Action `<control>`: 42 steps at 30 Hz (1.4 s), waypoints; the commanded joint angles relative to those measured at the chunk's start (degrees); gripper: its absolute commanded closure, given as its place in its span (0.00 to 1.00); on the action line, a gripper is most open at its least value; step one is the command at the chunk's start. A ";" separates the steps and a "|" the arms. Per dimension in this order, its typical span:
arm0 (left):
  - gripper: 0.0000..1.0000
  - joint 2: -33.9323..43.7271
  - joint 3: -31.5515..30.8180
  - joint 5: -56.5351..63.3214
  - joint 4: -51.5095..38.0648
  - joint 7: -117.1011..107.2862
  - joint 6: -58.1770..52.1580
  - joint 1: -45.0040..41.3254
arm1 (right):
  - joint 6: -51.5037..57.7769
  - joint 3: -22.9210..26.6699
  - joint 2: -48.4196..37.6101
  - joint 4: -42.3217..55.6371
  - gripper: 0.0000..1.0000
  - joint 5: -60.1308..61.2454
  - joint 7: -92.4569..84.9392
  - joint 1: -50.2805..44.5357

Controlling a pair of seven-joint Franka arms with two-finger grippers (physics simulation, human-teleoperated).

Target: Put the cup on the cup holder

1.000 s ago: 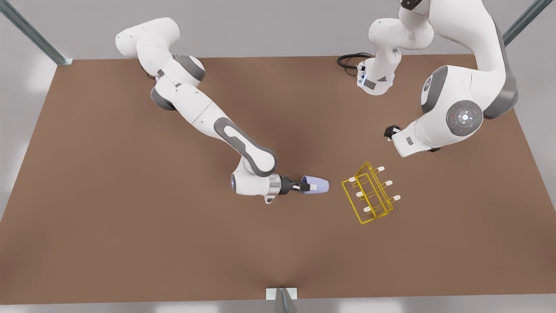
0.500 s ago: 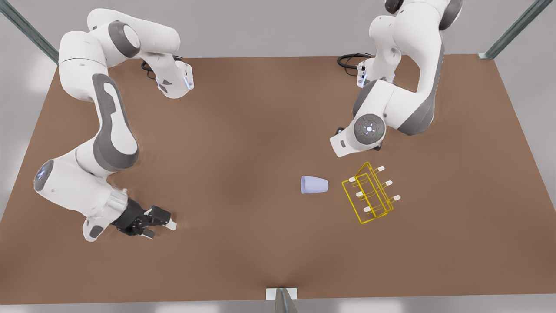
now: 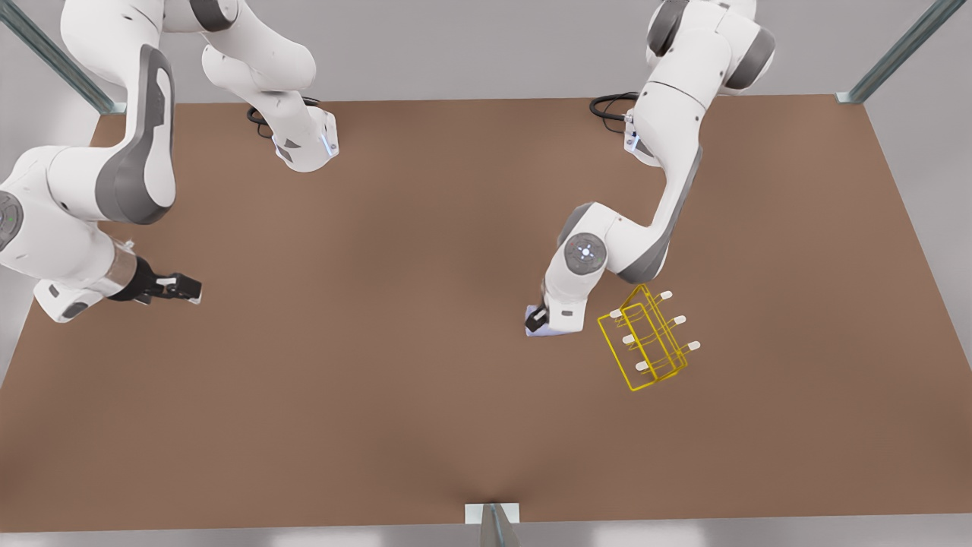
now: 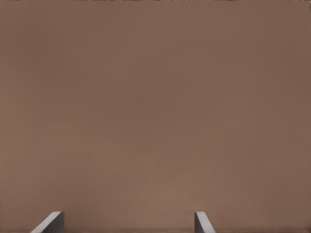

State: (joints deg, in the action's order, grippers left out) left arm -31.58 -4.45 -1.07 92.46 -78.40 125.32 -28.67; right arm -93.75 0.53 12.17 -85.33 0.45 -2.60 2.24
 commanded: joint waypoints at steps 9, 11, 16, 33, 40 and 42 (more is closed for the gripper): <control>0.00 -2.08 -0.47 0.63 5.89 -78.40 15.22 2.31 | 1.64 -0.27 1.36 2.27 0.00 -0.01 1.37 -0.57; 0.00 -2.61 -0.47 -0.25 5.98 -79.36 15.22 2.31 | 1.55 -0.27 1.72 2.27 0.00 0.08 1.28 -0.48; 0.00 -3.13 -0.64 -0.07 7.92 -78.48 15.66 1.43 | 1.55 -0.27 1.72 2.27 0.00 0.08 1.19 -0.48; 0.00 -4.28 -0.64 -0.07 7.91 -78.75 14.25 -0.07 | -1.52 -0.27 1.89 2.27 0.00 -0.01 1.28 -0.31; 0.00 -4.37 -1.70 -1.22 7.91 -79.36 13.64 -0.15 | -1.52 -0.18 2.24 2.36 0.00 0.26 1.28 -0.04; 0.00 -3.23 -1.88 -2.09 7.91 -79.36 12.58 -0.15 | -1.52 -0.18 2.24 2.36 0.00 0.26 1.28 0.04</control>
State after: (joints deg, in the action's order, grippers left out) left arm -35.22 -6.19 -2.20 100.38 -150.25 138.95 -28.84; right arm -94.84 0.34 14.47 -83.00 0.65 -1.43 2.23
